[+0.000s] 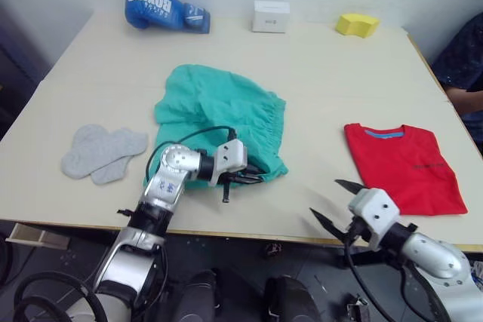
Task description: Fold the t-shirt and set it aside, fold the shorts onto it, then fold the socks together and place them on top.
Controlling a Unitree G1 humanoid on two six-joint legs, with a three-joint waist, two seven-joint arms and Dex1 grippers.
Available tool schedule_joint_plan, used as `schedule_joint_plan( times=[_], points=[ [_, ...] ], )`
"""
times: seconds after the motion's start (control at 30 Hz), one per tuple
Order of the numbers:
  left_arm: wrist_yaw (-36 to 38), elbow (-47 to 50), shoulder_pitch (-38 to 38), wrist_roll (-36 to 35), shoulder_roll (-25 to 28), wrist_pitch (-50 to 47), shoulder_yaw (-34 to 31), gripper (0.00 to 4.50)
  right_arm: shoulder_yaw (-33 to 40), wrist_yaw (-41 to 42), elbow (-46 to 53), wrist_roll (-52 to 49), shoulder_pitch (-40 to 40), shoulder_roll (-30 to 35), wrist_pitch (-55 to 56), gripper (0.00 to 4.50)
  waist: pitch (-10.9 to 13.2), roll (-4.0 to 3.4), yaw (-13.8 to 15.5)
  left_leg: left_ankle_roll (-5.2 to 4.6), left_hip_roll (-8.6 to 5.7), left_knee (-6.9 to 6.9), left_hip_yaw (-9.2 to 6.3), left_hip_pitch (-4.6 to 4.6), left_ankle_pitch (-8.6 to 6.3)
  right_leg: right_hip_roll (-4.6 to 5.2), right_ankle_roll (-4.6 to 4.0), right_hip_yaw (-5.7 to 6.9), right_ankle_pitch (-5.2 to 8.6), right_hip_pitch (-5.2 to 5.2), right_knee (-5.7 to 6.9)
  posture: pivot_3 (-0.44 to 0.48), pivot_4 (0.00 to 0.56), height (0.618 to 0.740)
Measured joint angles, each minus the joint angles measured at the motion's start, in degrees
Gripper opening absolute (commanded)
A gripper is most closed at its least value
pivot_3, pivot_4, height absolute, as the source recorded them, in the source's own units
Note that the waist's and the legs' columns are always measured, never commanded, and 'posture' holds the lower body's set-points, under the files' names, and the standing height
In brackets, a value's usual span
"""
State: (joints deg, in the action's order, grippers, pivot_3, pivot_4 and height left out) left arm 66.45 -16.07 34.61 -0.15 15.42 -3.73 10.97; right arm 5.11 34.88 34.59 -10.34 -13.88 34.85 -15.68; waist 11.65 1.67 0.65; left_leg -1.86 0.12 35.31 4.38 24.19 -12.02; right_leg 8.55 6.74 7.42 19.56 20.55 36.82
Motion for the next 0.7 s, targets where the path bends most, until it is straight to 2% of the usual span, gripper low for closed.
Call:
schedule_joint_plan(
  times=[0.07,0.2,0.33,0.5,0.6,0.7],
  points=[
    [-1.9,3.1,-2.0,-0.3,0.0,-2.8,0.7,1.94,-1.5,-0.1,1.5,0.0,2.7,0.0,-1.9,4.50,0.0,-0.01,0.3,0.07,0.08,0.00,-0.03,0.01,-0.02,-0.02,-0.01,0.01,0.01,0.01,-0.02,0.000,0.150,0.740],
    [-6.6,12.6,-4.8,-3.8,1.0,-10.4,-2.0,3.21,-7.5,-0.9,1.8,1.8,9.7,-0.5,-5.4,4.50,0.0,-0.02,0.5,0.41,0.17,-0.01,-0.04,0.03,0.08,-0.03,-0.03,0.00,0.01,0.02,-0.08,0.000,0.150,0.740],
    [-6.5,21.0,-8.4,-7.4,8.9,-12.4,-6.8,4.48,-13.1,-1.9,-1.8,7.1,15.7,-0.8,-5.6,4.50,0.0,-0.08,0.2,0.52,0.26,-0.01,0.04,-0.01,0.06,-0.10,-0.06,0.07,0.03,0.04,-0.09,0.000,0.150,0.740],
    [-5.0,24.4,-13.4,-11.7,17.9,-12.5,-14.3,4.48,-16.9,-2.3,-10.5,12.3,22.0,-1.5,-1.7,4.50,0.0,-0.15,0.0,0.52,0.24,-0.02,0.06,0.00,0.05,-0.11,-0.07,0.09,0.03,0.04,-0.13,0.000,0.150,0.740],
    [-4.1,24.2,-18.9,-11.2,24.3,-9.2,-16.5,4.48,-19.1,-1.8,-16.3,14.0,26.5,-2.0,1.3,4.50,0.1,-0.20,-0.4,0.52,0.23,-0.05,0.09,-0.01,0.04,-0.10,-0.07,0.08,0.03,0.05,-0.15,0.000,0.150,0.740],
    [-5.5,23.3,-24.9,-9.2,27.1,-4.8,-18.0,4.50,-20.6,-0.8,-24.3,15.1,30.9,-3.1,3.7,3.87,0.1,-0.25,-0.8,0.50,0.23,-0.08,0.11,-0.01,0.03,-0.08,-0.07,0.07,0.02,0.06,-0.19,0.000,0.150,0.740]
  ],
)
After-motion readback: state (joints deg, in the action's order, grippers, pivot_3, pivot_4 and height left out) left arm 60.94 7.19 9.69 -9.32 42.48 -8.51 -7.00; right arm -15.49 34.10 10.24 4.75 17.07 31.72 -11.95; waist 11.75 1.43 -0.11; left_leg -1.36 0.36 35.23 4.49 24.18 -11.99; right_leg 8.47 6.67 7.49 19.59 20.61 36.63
